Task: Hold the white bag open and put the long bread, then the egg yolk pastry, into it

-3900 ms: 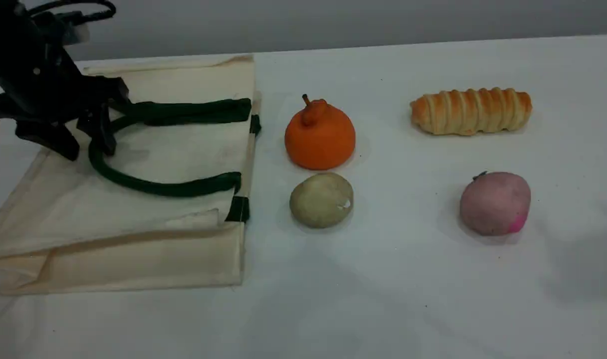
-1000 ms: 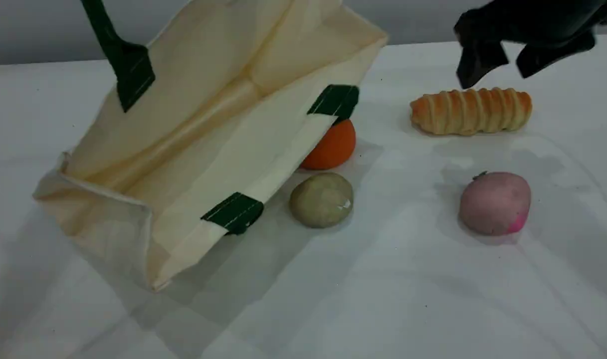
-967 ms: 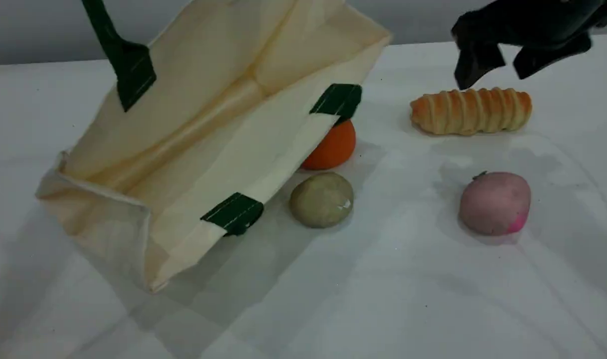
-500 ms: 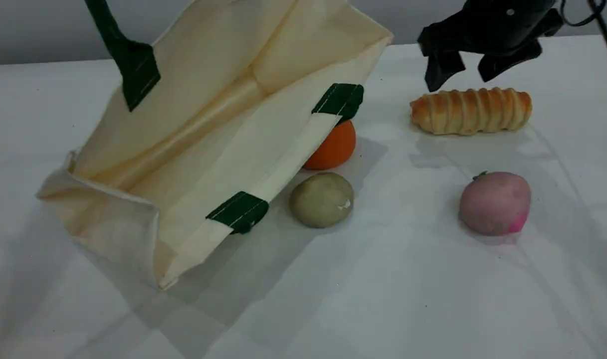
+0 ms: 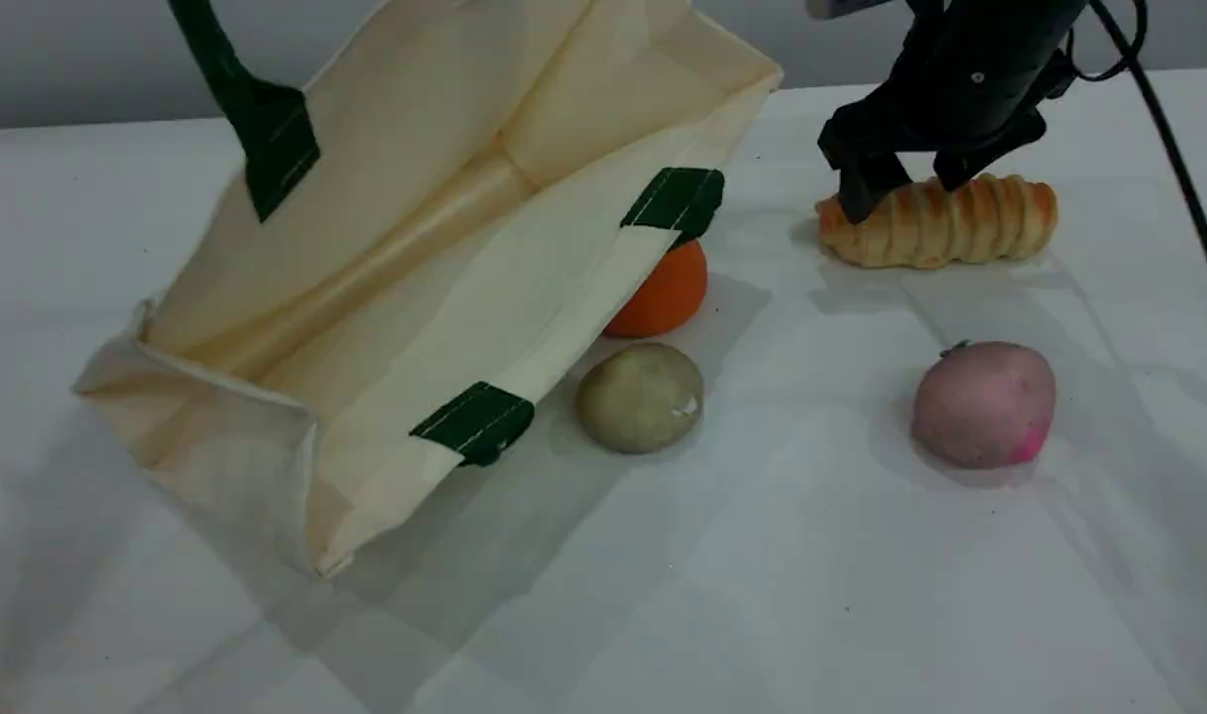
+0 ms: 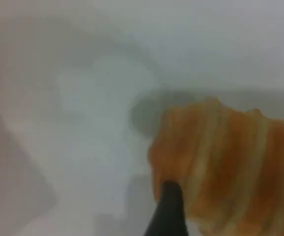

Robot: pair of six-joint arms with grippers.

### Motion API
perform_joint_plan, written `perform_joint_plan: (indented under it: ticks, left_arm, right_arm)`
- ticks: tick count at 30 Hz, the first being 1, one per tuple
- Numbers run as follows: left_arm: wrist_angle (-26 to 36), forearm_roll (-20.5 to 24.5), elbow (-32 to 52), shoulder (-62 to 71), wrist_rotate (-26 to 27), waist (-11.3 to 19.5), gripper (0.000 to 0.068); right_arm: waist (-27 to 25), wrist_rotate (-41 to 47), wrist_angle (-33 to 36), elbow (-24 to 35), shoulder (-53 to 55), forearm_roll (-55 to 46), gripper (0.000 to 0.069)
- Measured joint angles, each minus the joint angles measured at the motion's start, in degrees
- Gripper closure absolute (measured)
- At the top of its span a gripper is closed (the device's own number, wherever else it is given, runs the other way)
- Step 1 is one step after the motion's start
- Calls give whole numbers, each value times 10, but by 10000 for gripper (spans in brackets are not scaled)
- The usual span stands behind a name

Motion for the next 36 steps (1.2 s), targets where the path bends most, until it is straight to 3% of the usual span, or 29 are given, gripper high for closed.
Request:
perform_joint_plan:
  ticks: [15,24,32,36]
  left_arm:
    - [0,9,0,0,0,0,601]
    - [0,10,0,0,0,0,601]
    - [0,11,0,0,0,0,601]
    - [0,11,0,0,0,0,601]
  right_arm:
    - [1,2,-12,-7,64,-53,151]
    - [1,3,-14,-12,83,-64,320]
    - [1,19,-8,-12,81,-82,346]
    - [1,58,21,-9,63,-127,404]
